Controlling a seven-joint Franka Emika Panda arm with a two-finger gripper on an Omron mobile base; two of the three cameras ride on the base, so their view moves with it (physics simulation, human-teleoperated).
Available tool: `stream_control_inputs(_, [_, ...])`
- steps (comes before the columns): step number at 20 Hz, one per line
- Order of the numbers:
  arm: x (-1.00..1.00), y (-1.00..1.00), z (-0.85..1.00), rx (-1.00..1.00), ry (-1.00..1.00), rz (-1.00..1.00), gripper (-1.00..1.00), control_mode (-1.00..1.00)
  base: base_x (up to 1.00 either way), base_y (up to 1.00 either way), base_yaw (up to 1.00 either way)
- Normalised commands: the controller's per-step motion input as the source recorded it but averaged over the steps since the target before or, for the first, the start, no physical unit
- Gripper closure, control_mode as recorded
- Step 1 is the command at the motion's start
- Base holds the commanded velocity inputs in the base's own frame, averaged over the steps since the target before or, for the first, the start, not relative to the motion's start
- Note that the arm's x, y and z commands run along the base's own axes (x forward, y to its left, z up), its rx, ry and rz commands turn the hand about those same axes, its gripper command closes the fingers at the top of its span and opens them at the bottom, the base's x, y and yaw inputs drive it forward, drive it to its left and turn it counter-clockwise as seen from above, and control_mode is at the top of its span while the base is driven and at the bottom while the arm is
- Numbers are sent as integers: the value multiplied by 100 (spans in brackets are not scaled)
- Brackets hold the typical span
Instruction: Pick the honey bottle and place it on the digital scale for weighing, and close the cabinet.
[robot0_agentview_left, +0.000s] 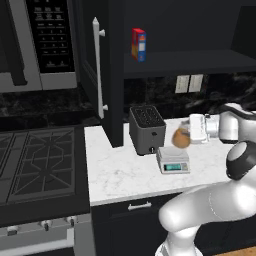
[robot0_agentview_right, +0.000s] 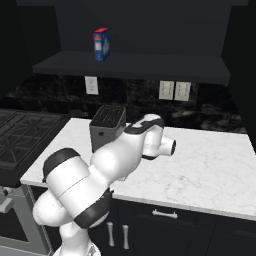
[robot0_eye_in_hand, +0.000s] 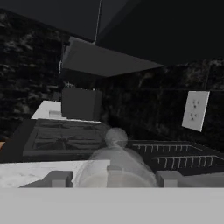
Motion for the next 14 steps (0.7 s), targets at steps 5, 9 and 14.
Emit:
stream_control_inputs(5, [8,7,-20,0,-6,0,100,-100,0,0,0])
stream_control_inputs(9, [1,13,-10,0,0,0,100,-100,0,0,0])
stream_control_inputs(14, [1,11,-10,0,0,0,100,-100,0,0,0])
